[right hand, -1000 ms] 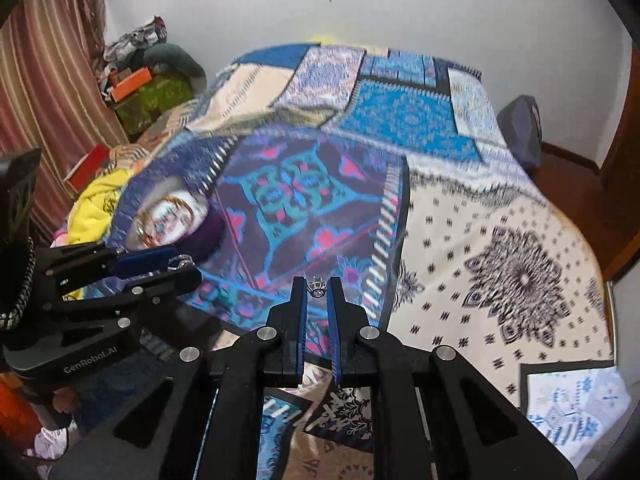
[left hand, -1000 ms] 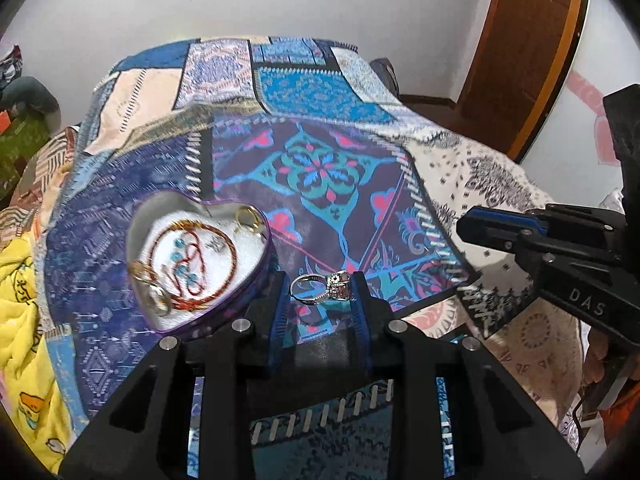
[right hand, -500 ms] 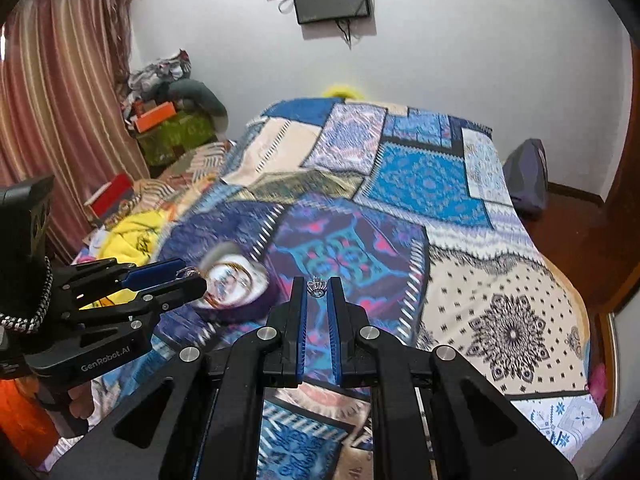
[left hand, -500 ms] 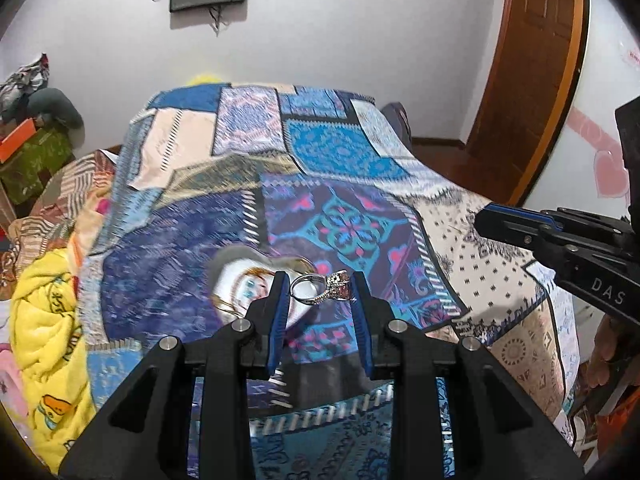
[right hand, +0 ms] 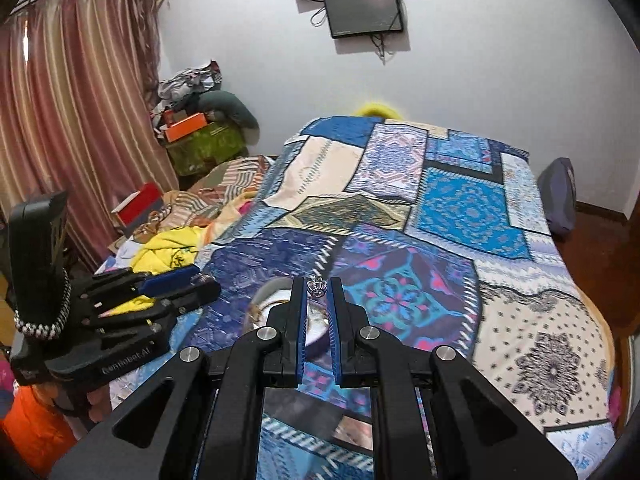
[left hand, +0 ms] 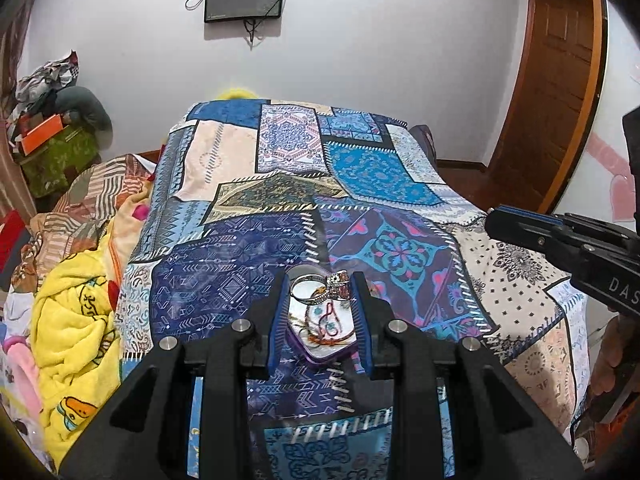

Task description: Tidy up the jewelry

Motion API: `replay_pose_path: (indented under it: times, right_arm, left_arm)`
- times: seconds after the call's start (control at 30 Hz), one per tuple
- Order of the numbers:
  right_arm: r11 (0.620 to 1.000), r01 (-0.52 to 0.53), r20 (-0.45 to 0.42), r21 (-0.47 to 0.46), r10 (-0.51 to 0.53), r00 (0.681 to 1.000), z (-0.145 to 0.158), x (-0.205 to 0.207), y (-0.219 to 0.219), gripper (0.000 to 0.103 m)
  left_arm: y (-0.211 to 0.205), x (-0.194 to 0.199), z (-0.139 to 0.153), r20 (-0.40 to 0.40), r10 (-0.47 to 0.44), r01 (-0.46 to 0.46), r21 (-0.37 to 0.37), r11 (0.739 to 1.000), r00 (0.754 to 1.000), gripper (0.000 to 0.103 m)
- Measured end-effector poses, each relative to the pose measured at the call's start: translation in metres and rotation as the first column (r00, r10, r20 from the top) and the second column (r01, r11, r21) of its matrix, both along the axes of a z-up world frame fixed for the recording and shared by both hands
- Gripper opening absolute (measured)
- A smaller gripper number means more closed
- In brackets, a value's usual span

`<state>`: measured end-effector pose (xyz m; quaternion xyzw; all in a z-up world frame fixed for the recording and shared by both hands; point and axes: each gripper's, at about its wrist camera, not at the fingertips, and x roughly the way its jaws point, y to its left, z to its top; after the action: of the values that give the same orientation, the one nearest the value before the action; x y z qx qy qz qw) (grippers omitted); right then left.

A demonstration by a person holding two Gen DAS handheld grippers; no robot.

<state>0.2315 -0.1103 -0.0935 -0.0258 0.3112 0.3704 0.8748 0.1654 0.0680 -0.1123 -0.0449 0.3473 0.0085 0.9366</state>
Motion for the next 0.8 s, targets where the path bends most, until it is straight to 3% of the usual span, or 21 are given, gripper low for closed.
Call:
replay_pose_path:
  times: [0.4,0.8]
  right_arm:
    - [0.996,-0.077,-0.073,-0.034,0.075,0.995,-0.033,0.011,0.041,0.009]
    - [0.992,-0.103,-0.148,-0.078,0.09,0.985,-0.064,0.024,0.056,0.009]
  left_arm:
    - [-0.001,0.015,-0.045,-0.093,-0.039,0.039,-0.002,0.999,0.995,0.029]
    - [0.008,0.031,-0.064,-0.114,-0.049,0.049,-0.004,0.999,0.992,0.029]
